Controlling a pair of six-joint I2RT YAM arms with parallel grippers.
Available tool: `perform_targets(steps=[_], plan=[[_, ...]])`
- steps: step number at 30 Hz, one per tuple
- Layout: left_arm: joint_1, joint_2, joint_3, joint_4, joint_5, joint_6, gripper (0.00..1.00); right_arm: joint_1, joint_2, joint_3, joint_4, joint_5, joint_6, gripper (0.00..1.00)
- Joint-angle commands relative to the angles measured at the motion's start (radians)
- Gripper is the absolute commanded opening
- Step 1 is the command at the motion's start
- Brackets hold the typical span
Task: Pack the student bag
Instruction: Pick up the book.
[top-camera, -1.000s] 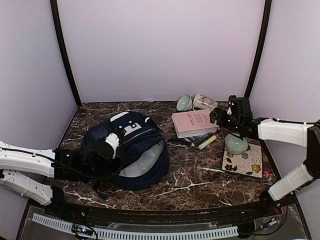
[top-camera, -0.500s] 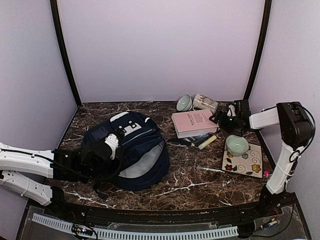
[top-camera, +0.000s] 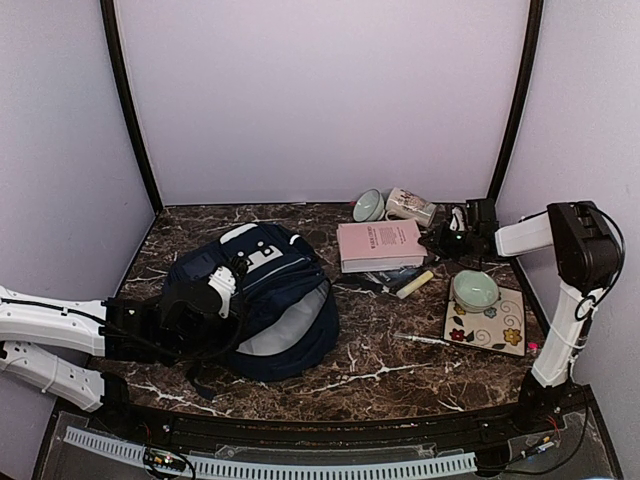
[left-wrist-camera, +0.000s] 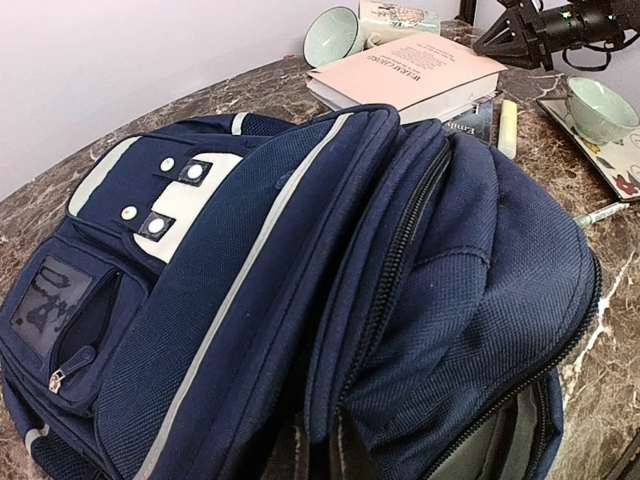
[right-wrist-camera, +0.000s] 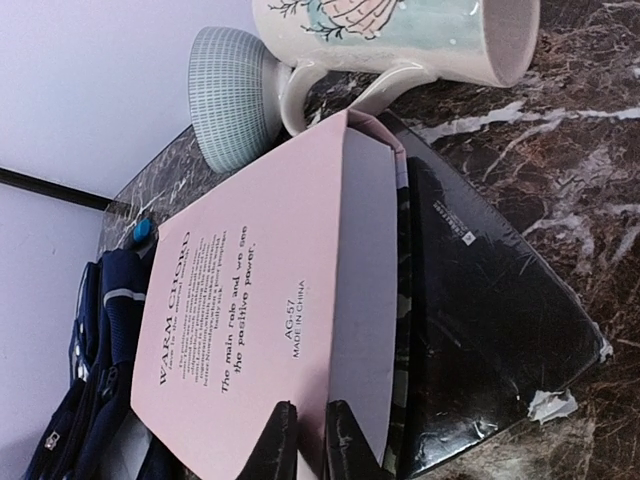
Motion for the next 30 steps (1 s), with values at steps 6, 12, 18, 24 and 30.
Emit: perform_targets(steps=[6,12,18,24,30], plan=[[0.004,-0.031,-0.005,0.055,-0.019,-0.005,0.00,0.014,-0.022,-0.004,0.067,-0.049,0.009,0.00],[0.004,-0.023,0.005,0.056,-0.041,-0.004,0.00,0.055,-0.108,-0.040,0.075,-0.039,0.009,0.00],[0.004,-0.011,0.014,0.053,-0.072,-0.018,0.00,0.093,-0.264,-0.122,0.075,0.028,0.004,0.00],[0.006,-0.011,0.012,0.063,-0.072,-0.027,0.00,0.145,-0.432,-0.199,0.047,0.103,-0.017,0.00],[0.006,-0.018,0.007,0.077,-0.090,-0.031,0.00,0.207,-0.563,-0.252,0.031,0.144,-0.034,0.00]])
